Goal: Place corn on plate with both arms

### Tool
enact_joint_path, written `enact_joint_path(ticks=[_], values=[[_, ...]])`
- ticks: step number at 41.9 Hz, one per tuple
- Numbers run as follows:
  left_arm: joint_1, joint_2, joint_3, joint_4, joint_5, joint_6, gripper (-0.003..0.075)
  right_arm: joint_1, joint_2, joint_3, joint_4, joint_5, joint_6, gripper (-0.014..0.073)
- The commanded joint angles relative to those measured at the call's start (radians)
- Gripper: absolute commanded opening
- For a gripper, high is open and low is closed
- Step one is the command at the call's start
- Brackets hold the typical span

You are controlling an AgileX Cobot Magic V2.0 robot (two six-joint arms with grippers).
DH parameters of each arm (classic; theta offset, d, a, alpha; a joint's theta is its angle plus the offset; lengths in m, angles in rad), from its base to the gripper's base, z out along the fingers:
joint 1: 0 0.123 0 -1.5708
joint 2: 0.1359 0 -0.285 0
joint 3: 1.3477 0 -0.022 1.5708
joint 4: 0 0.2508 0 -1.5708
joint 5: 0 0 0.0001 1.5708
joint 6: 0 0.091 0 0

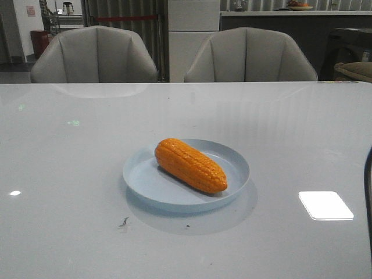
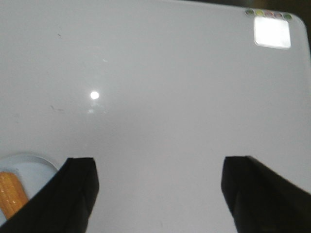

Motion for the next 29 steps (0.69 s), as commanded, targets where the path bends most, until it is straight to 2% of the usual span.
enact_joint_path(ticks=[1,9,18,23,29], values=[[0.001,-0.008,-0.028,-0.009,-0.074,-0.012,0.0491,-0.040,-0.139,0.150,-0.008,-0.139,-0.016,0.0623],[0.001,-0.008,-0.028,-0.009,-0.074,-0.012,0.0491,-0.095,-0.388,0.615,0.004,-0.341,-0.012,0.0623],[0.001,-0.008,-0.028,-0.009,-0.074,-0.012,0.0491,-0.105,-0.667,1.040,0.019,-0.424,0.073,0.0623],[0.001,-0.008,-0.028,-0.009,-0.074,-0.012,0.0491,-0.105,-0.786,1.160,0.021,-0.466,0.076,0.0623],[0.001,-0.008,-0.028,-0.009,-0.074,-0.012,0.0491,-0.105,-0.869,1.198,0.021,-0.471,0.075,0.0623]])
